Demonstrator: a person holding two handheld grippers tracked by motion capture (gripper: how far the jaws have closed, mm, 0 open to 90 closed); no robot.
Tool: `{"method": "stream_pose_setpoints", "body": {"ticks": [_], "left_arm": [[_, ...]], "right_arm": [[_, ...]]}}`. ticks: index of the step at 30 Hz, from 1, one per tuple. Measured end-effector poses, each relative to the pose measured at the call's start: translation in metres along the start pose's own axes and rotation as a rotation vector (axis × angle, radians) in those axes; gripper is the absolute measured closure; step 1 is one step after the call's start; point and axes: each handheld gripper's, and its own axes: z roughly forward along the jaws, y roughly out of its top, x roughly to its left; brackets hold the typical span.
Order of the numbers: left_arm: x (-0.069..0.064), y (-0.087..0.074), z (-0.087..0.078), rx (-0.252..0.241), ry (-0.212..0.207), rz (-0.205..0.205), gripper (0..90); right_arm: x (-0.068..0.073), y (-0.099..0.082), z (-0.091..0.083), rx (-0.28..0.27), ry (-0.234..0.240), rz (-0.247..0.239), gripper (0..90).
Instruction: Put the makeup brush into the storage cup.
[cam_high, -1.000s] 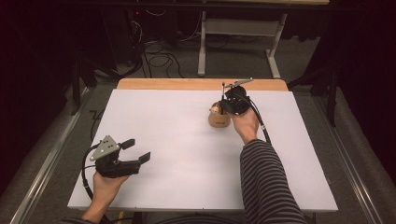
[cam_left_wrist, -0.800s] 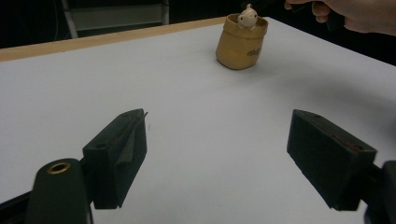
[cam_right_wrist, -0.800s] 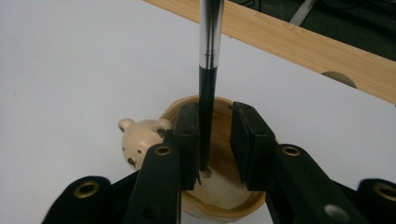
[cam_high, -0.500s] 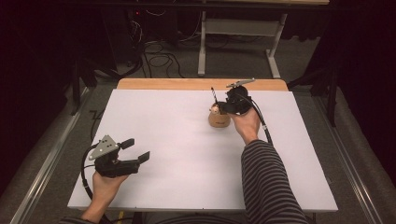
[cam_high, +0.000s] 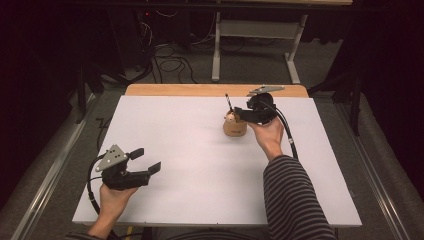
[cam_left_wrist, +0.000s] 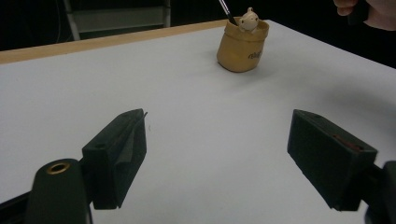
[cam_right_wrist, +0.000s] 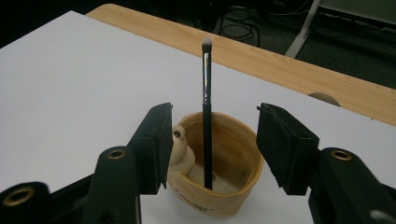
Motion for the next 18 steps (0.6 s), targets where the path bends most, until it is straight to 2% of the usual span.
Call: {"method": "stream_pose_setpoints", "body": {"ticks": [9, 18], "left_arm": [[0.0, 0.0, -0.001, -0.001, 0.0, -0.002, 20.1], [0.0, -0.001, 0.0, 0.003, 0.001, -0.002, 20.2]], "right_arm": [[-0.004, -0.004, -0.01, -0.022, -0.004, 0.014, 44.8], [-0.004, -0.006, -0.022, -0.04, -0.002, 0.005, 43.4]]}}
